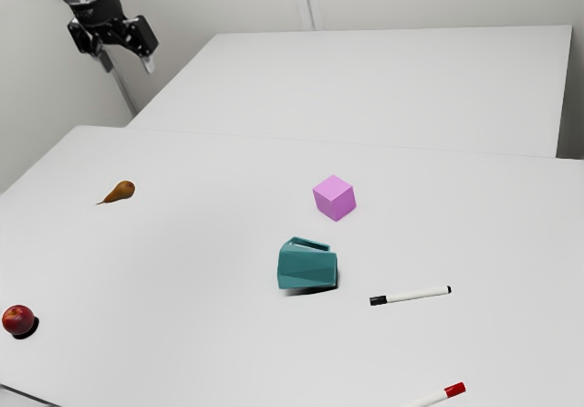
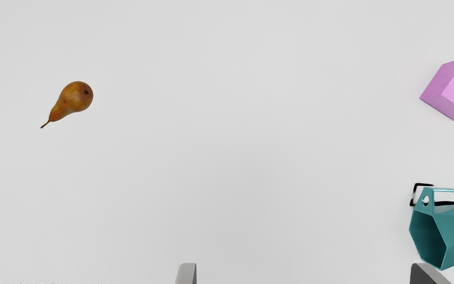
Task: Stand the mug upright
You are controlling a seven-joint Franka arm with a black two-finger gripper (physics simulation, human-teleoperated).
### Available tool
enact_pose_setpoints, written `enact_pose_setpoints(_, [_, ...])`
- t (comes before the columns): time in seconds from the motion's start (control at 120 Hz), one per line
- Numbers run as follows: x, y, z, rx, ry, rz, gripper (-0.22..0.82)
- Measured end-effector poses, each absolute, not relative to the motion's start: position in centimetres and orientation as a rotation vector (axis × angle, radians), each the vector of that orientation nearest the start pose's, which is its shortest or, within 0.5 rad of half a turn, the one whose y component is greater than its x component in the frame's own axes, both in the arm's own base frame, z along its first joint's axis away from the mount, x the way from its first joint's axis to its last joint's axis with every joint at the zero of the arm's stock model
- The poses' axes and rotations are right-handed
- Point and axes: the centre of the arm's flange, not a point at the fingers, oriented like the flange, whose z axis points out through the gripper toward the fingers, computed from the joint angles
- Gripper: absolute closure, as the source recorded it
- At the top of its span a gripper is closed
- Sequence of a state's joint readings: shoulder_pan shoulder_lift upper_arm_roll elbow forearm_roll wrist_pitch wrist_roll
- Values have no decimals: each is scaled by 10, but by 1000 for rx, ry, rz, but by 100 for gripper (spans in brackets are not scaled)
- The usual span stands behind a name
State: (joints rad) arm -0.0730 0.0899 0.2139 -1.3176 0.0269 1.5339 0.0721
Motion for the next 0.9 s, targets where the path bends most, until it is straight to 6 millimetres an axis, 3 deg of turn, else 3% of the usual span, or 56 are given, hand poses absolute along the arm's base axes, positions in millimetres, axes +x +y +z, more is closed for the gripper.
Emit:
enact_pose_setpoints(0.1, [555,59,700,-3128,-70,-165,1])
enact_pose_setpoints(0.167, [555,51,681,-3179,-55,-96,1])
enact_pose_setpoints(0.233, [560,48,628,-3272,-70,43,2])
enact_pose_setpoints(0.283, [560,53,570,-3390,-131,175,2])
enact_pose_setpoints(0.342, [554,71,508,-3544,-285,284,2])
enact_pose_setpoints(0.442, [540,107,425,-3762,-654,362,2])
enact_pose_setpoints(0.558, [524,87,340,-3925,-900,468,2])
enact_pose_setpoints(0.7, [499,69,299,-4049,-953,418,2])
enact_pose_setpoints(0.808, [495,41,288,-4156,-945,299,2])
enact_pose_setpoints(0.9, [490,34,282,-4225,-963,149,2])
